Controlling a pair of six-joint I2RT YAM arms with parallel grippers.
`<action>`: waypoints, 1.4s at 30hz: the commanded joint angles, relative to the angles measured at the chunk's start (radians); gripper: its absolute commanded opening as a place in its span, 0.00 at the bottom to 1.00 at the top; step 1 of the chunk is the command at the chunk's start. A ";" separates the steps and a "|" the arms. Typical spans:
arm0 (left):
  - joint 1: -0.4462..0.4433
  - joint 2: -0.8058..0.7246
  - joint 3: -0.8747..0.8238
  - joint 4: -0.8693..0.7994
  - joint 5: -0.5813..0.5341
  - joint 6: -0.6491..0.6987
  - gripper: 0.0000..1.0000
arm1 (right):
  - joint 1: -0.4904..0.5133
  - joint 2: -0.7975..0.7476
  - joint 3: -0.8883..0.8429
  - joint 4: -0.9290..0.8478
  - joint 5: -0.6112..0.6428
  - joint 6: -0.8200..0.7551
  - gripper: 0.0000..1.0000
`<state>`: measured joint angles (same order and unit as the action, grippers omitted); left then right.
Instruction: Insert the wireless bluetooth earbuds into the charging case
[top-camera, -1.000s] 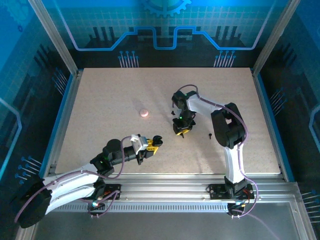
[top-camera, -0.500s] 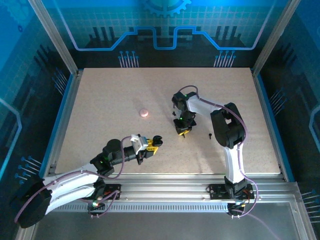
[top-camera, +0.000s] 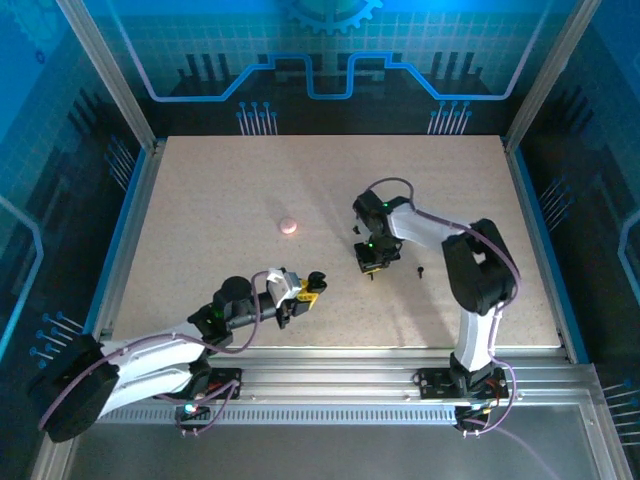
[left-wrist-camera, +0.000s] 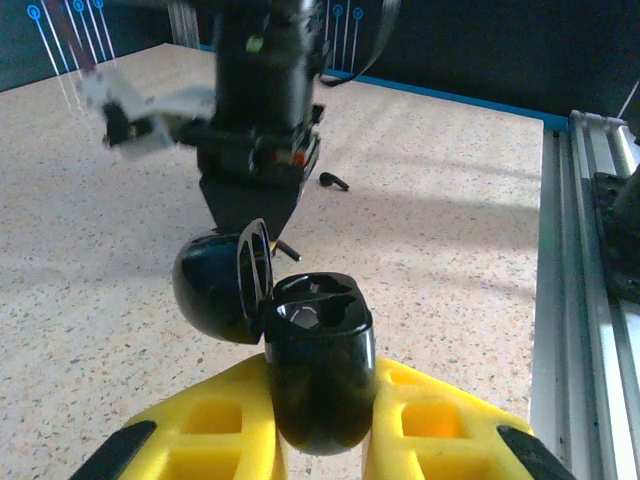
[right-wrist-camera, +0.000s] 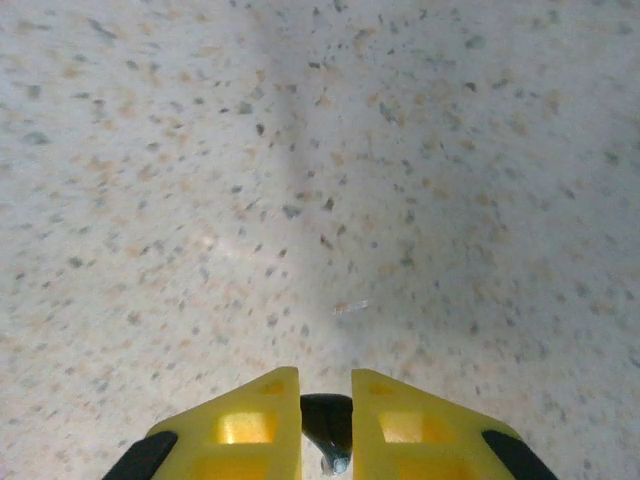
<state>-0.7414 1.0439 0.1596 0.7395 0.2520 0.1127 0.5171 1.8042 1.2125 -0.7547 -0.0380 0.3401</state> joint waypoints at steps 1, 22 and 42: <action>0.008 0.076 0.015 0.147 -0.005 0.006 0.11 | 0.010 -0.138 -0.089 0.178 -0.027 0.067 0.15; -0.012 0.536 0.132 0.661 0.032 -0.024 0.09 | 0.069 -0.878 -0.643 0.808 -0.008 0.338 0.17; -0.016 0.525 0.153 0.661 0.032 -0.025 0.10 | 0.179 -0.801 -0.568 0.892 -0.078 0.306 0.18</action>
<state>-0.7490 1.5738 0.2867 1.3529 0.2584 0.1028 0.6781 0.9939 0.6113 0.0875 -0.0875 0.6617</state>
